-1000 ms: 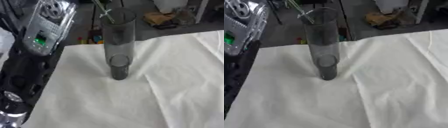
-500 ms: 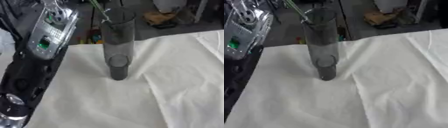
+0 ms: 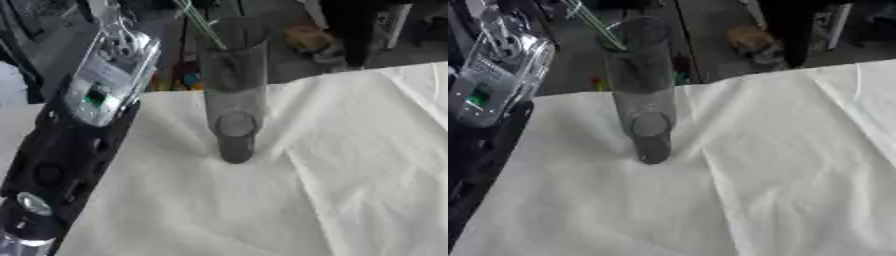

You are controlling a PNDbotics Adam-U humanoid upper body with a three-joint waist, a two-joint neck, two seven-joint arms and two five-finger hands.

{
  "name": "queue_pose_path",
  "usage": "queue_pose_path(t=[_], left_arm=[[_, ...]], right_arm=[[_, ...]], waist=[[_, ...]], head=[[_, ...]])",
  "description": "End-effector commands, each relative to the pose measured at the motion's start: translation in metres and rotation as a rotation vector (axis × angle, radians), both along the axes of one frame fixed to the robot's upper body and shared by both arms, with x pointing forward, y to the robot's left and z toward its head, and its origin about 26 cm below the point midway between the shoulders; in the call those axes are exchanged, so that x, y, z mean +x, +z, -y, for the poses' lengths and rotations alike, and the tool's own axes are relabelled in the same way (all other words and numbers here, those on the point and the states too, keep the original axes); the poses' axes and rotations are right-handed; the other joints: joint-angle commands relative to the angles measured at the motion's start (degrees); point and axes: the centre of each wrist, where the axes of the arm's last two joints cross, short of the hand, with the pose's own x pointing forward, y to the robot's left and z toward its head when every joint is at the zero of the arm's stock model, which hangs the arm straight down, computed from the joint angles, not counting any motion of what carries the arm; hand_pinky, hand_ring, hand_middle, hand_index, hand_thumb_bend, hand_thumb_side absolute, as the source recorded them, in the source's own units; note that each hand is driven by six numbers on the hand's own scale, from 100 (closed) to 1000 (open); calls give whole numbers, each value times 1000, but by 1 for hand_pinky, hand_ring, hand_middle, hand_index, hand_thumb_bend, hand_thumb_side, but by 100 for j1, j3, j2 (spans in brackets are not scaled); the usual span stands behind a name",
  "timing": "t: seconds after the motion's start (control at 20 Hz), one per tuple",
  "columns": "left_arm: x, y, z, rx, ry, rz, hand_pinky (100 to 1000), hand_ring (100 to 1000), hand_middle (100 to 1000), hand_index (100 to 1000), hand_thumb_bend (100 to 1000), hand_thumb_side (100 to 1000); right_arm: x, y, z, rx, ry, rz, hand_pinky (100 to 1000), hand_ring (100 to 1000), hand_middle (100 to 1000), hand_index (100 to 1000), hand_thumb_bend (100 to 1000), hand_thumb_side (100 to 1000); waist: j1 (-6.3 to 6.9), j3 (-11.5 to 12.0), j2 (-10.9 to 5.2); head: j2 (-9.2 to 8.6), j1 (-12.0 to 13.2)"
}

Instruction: Arrange flowers into the vase.

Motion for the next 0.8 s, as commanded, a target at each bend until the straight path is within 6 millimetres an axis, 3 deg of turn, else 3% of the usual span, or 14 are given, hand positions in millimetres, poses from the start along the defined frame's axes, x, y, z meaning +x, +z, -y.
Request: queue_pose_path(t=[0.05,0.7,0.8], left_arm=[[-3,10,-3,9,0,14,100,100,100,100,100,430],[13,-2,-9,42,97,-77,100,100,100,100,100,437],[16,-4,-10,52,92,-104,100,100,100,100,145,472]], right_arm=[[-3,7,2,-11,3,24,874,864,760,898,100,1000],[-4,6,3,-8,-3,19,875,865,760,900,100,1000],[-4,6,3,-7,-3,18,875,865,760,900,100,1000]], waist=[[-32,7,-119],[-14,38,-104],[-11,42,-103]], head=[[-63,-9],[-49,-24],[-42,-33]])
